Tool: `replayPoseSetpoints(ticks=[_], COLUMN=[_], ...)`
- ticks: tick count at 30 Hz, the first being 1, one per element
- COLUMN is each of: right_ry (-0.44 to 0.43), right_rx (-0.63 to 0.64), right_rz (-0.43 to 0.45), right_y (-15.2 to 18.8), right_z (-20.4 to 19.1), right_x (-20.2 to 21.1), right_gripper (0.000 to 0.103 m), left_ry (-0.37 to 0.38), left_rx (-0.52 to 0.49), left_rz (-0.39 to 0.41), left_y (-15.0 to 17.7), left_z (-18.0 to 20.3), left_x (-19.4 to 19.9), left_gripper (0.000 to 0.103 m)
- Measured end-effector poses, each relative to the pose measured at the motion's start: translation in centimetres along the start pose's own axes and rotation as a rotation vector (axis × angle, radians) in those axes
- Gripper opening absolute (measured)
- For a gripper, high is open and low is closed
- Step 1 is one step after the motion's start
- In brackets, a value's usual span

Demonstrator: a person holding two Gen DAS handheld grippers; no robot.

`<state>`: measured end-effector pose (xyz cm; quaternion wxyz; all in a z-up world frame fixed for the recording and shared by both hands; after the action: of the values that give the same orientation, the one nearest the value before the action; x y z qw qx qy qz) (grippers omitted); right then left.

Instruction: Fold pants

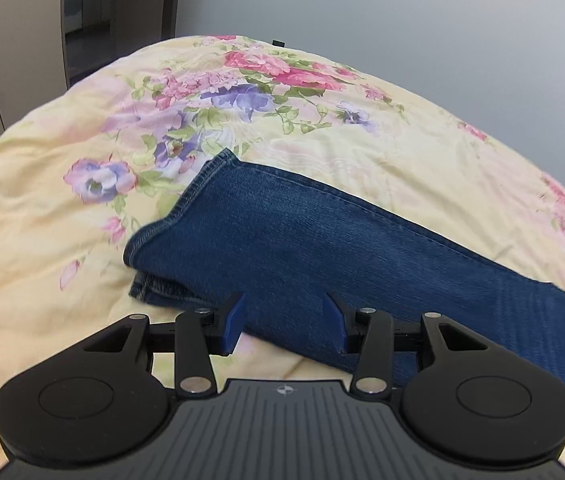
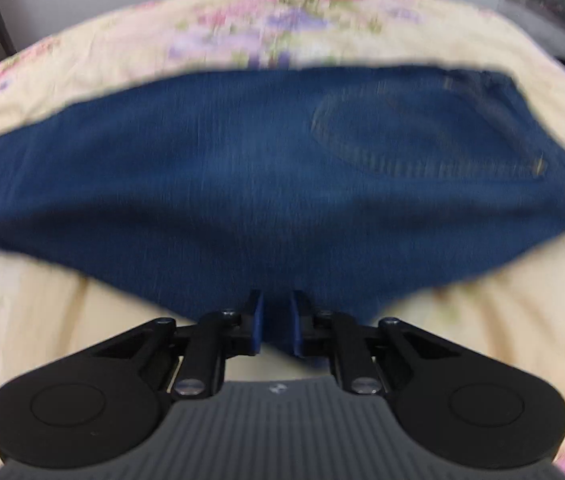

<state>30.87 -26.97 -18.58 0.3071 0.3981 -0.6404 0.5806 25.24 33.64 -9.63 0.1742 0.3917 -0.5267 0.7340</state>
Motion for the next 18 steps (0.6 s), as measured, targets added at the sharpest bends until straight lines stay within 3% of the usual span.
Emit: replayPoseSetpoints(ticks=[5,8,10,14,18], right_ry=[-0.01,0.007,0.002,-0.093,-0.139], right_rx=[-0.045,-0.046,-0.026,-0.009,0.078], right_rz=[-0.042,-0.122,-0.08,0.01,0.055], right_y=[0.8,1.8,1.3,-0.6,-2.9], right_z=[0.2,0.5,0.2,-2.9,-7.9], right_x=[0.5,0.8,2.3,5.1,3.7], right_gripper=[0.007,0.002,0.003,0.004,0.004], left_ry=[0.035,0.049,0.052,0.044,0.047], left_rx=[0.053,0.071,0.069,0.042,0.019], left_rz=[-0.026,-0.028,-0.023,-0.024,-0.026], left_y=[1.3,1.7,1.7,1.7,1.7], left_z=[0.1,0.1,0.1,0.3,1.1], left_x=[0.7,1.2,1.5,1.4,0.9], left_gripper=[0.052,0.052,0.052,0.052,0.052])
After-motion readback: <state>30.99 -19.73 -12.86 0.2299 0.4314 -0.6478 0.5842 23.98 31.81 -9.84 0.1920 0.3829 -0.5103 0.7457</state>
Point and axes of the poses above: each gripper's, at about its wrist camera, not at the fingertips, and x roughly against the way its jaws point, z to its right, y to its underside, the point moved 7 cm from there along -x, roughly the way its jaws point, and after that the axes turned 6 degrees about -x, right-handed, at the moved point
